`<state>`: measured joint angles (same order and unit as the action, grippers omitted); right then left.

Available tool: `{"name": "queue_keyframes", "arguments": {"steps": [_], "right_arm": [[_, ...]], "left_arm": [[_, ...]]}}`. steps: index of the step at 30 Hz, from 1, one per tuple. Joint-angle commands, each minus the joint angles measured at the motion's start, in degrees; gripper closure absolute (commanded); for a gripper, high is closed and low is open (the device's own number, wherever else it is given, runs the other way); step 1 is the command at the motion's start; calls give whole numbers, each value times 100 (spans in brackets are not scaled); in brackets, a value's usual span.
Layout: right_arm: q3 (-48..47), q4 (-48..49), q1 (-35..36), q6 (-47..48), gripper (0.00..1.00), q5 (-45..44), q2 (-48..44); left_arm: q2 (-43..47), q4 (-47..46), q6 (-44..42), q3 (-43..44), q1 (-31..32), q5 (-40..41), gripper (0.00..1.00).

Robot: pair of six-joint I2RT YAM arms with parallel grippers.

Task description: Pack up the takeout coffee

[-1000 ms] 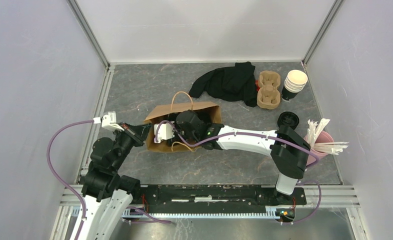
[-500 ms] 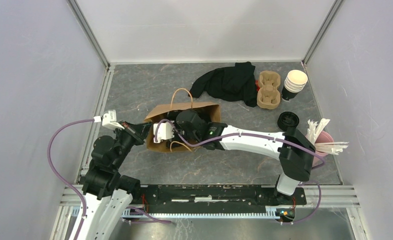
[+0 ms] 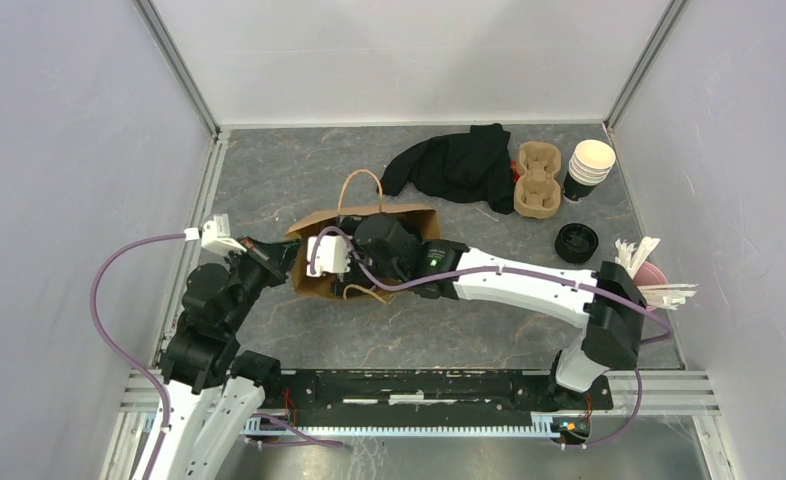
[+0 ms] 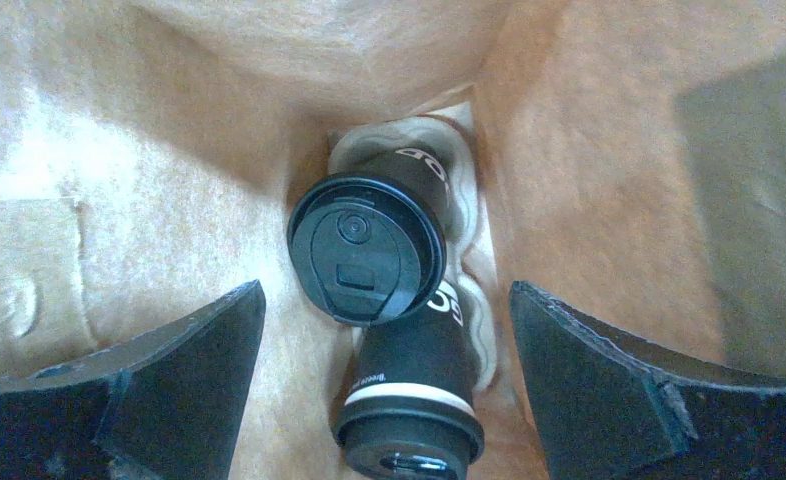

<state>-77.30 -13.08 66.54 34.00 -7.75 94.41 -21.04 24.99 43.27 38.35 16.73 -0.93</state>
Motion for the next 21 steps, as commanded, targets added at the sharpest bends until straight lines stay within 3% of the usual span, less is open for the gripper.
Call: {"name": "queue_keyframes", "arguments": {"steps": [1, 14, 21], "right_arm": [[-499, -467, 25, -690, 3, 87, -469], [108, -709, 16, -355, 11, -594, -909], [159, -851, -27, -201, 21, -891, -859]], "left_arm": [[-96, 205, 200, 311, -12, 236, 98], [-107, 229, 231, 288, -12, 137, 98], [-118, 272, 227, 372, -12, 171, 98]]}}
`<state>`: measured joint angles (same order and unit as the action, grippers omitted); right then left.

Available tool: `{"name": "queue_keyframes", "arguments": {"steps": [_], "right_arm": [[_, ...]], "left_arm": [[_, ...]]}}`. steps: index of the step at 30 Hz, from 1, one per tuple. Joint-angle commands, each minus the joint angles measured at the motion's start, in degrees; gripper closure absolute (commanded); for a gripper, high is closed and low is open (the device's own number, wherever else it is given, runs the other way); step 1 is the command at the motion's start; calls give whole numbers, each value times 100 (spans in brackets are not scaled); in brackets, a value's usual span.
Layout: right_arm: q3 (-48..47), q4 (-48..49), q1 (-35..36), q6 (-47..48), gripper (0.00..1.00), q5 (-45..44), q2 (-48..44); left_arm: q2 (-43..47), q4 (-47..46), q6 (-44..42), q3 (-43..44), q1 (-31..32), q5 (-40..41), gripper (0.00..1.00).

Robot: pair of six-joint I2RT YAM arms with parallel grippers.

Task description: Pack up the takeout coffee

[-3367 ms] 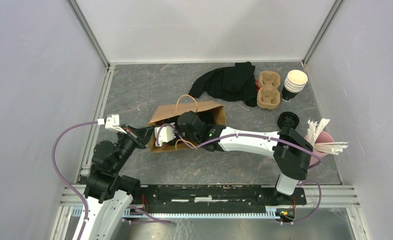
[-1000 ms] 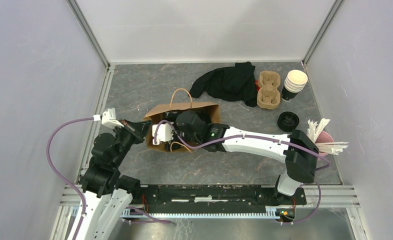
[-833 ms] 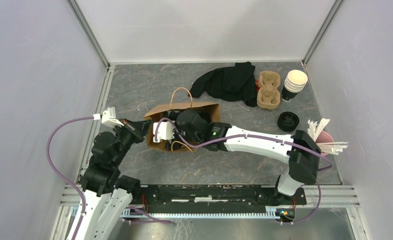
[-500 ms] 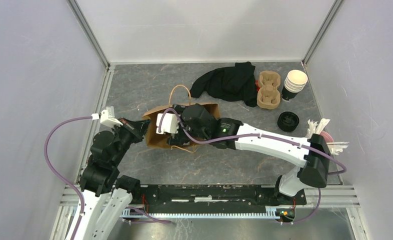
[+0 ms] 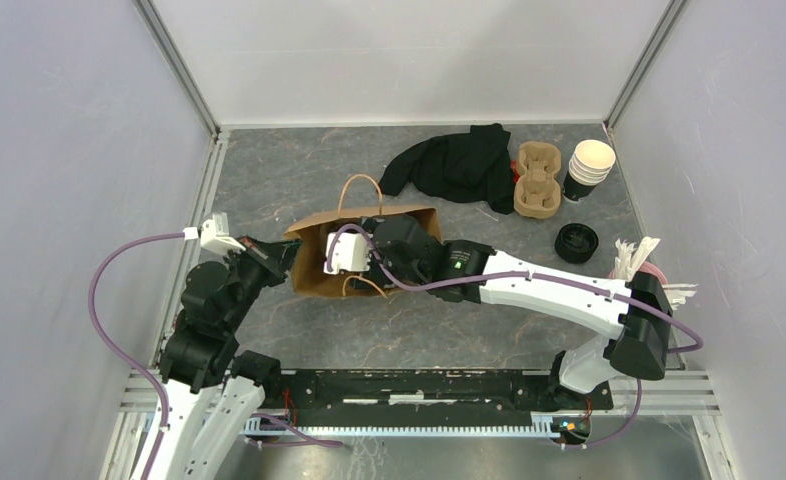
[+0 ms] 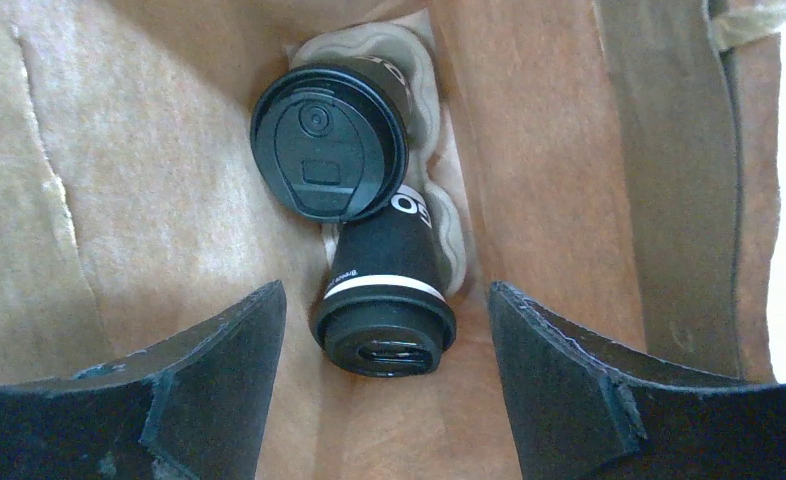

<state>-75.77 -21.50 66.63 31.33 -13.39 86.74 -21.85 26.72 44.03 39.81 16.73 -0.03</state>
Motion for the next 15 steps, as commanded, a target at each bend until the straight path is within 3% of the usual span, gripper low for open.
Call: {"name": "queue_keyframes", "arguments": {"steps": [1, 11, 15], "right_arm": [[35, 5, -46, 69, 21, -384, -77], [-202, -321, -159, 150, 17, -569, 281], [-844, -710, -160, -55, 16, -204, 346]], "left_arm": [[-45, 109, 143, 243, -12, 82, 98], [-41, 93, 141, 268, -12, 34, 98], [-114, 211, 254, 445, -12, 220, 98]]}}
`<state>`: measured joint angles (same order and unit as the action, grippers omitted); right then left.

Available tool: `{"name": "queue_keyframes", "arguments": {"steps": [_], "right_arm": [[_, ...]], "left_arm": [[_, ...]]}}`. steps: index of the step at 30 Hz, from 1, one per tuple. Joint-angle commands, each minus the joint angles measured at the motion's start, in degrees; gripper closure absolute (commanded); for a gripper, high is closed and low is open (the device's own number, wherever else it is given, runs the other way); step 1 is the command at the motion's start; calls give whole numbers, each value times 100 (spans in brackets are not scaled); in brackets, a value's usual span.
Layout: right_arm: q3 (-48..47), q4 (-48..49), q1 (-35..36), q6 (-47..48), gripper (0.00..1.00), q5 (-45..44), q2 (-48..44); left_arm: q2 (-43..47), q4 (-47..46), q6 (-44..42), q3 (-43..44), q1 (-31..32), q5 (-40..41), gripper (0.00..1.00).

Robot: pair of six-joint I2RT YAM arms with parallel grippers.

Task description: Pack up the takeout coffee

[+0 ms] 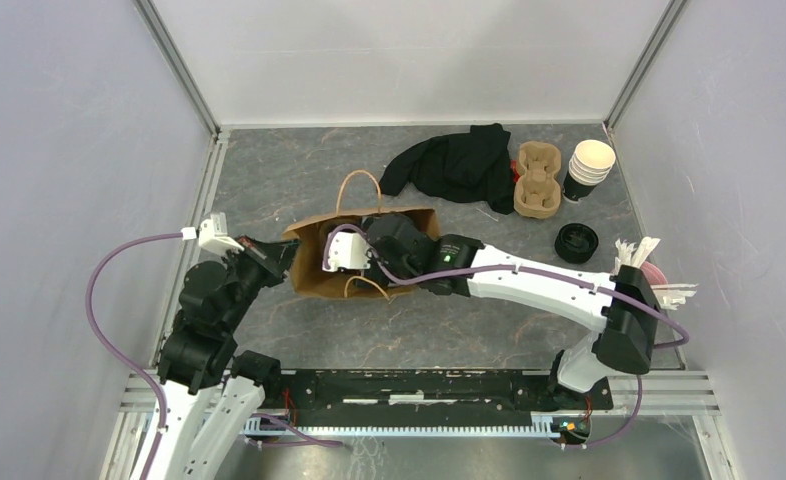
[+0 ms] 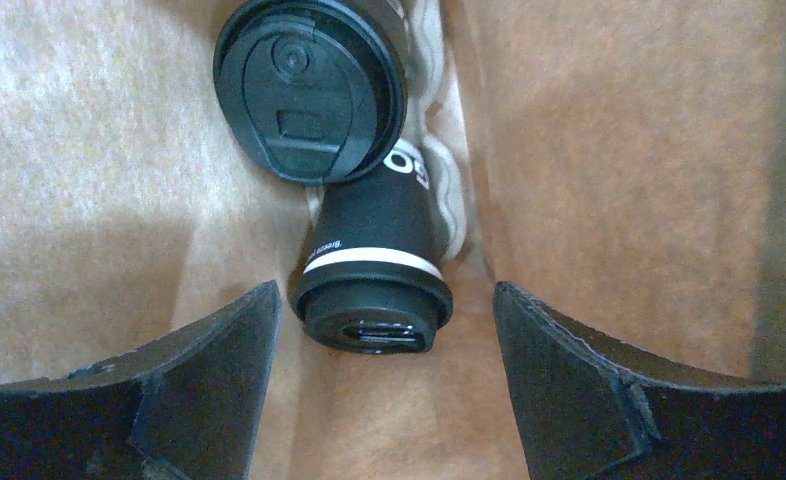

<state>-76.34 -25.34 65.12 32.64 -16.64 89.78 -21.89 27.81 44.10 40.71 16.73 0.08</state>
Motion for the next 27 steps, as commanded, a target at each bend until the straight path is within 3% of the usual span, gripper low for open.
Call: {"name": "queue_keyframes", "arguments": {"steps": [1, 7, 13, 18, 27], "right_arm": [[-990, -459, -3, -281, 16, 165, 72], [-1939, -1071, -9, -992, 16, 382, 15], [-2161, -1015, -2, -1398, 20, 555, -288], [-2597, -959, -8, -1543, 34, -458, -286], [-3126, -470, -382, -1806, 30, -2248, -629]], "left_arm": [[-152, 160, 308, 438, -12, 270, 98], [-665, 542, 460, 932, -13, 449, 98], [-931, 607, 504, 1153, -12, 523, 98], [-1108, 753, 674, 1278, -12, 537, 98], [-1922, 1558, 777, 2327, -12, 931, 98]]}}
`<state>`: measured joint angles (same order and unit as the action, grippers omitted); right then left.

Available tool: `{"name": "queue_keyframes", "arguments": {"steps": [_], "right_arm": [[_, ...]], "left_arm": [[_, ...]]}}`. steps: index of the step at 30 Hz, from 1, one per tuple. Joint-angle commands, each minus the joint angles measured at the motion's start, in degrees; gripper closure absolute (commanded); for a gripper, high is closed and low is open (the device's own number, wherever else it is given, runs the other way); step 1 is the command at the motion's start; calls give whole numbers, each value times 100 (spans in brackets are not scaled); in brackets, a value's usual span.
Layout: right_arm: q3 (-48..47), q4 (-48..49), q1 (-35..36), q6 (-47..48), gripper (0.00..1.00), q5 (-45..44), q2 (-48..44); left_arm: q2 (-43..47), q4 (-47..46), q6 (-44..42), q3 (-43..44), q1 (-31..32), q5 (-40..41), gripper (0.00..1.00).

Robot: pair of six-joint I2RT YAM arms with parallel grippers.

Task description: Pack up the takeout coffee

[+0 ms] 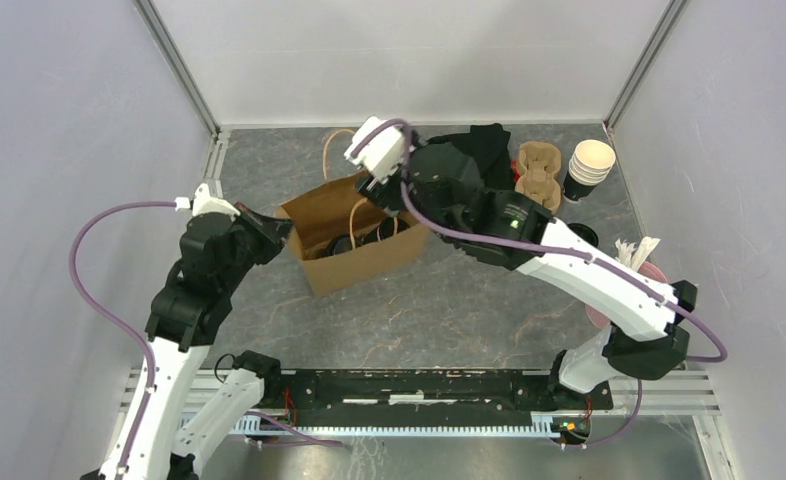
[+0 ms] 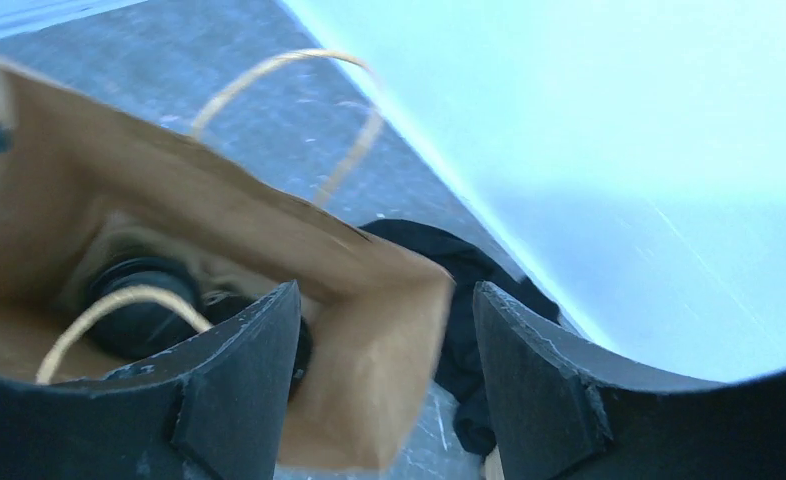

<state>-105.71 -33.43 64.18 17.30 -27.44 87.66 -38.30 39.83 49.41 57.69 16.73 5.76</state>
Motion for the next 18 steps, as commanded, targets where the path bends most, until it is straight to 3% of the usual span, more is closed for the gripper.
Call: {"name": "queue_keyframes", "arguments": {"steps": [1, 7, 9, 13, 18], "right_arm": [[-41, 386, -488, -331, 29, -1240, -528], [782, 148, -1817, -767, 26, -658, -1027], [759, -227, -2142, -949, 25, -441, -1037], [962, -859, -2504, -1273, 25, -193, -1353], [1652, -1631, -2596, -1892, 25, -648, -2159]], "left_arm": [[-427, 520, 271, 769, -12, 477, 98], [-1080, 1055, 123, 1437, -12, 955, 98], [-1180, 1131, 33, 1508, -12, 996, 94], [-1139, 1232, -39, 1440, -12, 1071, 79], [-966, 1302, -161, 1372, -12, 1142, 62]]}}
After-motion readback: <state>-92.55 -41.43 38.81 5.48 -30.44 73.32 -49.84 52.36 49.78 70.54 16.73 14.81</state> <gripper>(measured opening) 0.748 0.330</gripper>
